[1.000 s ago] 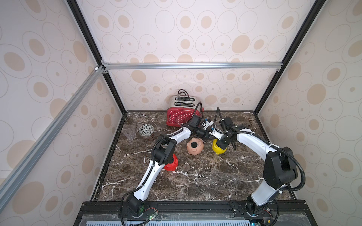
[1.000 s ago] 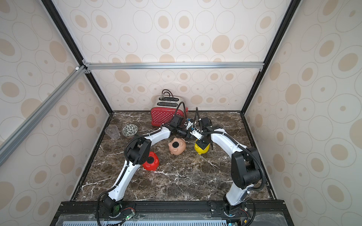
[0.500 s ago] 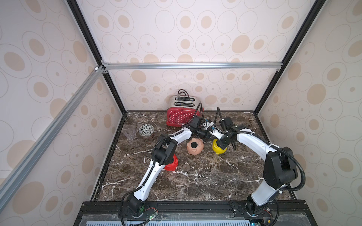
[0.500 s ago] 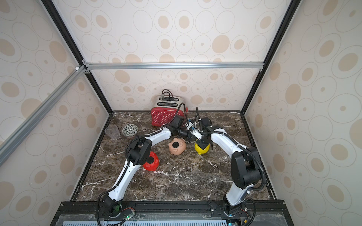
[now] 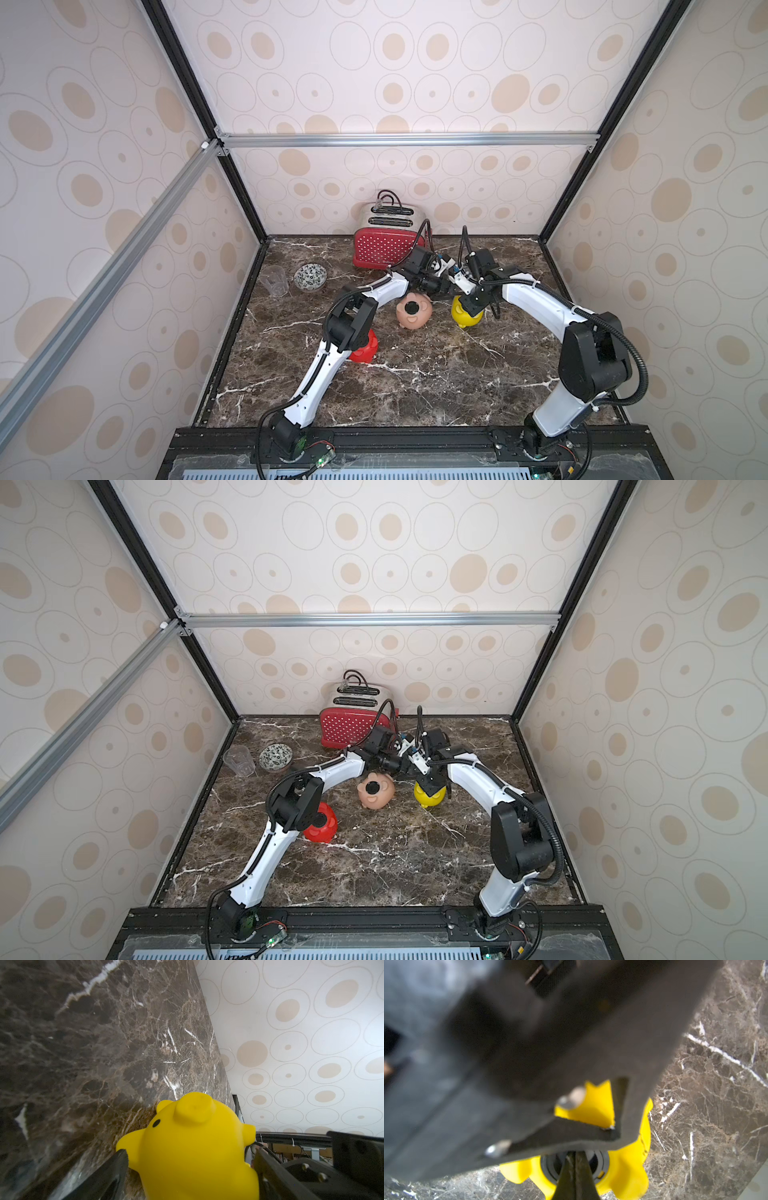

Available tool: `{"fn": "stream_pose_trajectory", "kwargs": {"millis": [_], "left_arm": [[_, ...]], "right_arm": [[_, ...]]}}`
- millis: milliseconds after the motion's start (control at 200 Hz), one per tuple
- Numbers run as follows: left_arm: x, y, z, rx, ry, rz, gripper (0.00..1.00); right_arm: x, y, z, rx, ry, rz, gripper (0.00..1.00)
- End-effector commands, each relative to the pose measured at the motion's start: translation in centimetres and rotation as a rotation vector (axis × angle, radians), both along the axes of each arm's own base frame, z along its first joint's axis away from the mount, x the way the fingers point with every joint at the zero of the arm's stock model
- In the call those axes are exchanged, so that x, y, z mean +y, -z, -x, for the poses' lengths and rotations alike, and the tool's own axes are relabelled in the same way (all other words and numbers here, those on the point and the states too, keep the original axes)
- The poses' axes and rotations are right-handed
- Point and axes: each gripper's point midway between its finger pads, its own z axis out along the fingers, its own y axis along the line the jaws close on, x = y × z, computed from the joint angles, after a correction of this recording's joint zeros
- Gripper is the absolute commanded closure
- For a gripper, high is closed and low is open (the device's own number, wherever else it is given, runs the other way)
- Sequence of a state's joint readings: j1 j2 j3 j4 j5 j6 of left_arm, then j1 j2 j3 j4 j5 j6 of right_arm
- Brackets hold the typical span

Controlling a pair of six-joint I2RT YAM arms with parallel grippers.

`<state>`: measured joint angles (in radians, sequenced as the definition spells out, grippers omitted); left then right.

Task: Close piggy banks
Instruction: Hold the piggy bank at the center of the board.

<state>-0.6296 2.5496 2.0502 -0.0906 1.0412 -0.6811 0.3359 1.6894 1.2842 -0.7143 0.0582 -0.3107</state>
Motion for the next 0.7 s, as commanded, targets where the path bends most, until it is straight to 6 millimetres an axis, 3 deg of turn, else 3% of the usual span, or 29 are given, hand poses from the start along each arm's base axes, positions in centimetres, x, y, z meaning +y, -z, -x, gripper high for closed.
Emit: {"fn": "stream_pose_trajectory", "kwargs": {"millis": [0,697], "left_arm": [[0.19,1.15,0.25,0.018,-0.009,-0.028,0.07],[-0.15,1.59,0.28,0.030,-0.010,-0.025,0.07]], "right_arm": [[-1.30,1.80,1.06,0.067,0.086,0.028,1.00],[-0.88,1.07,0.61,0.113,0.364,-0.063,1.00]]}}
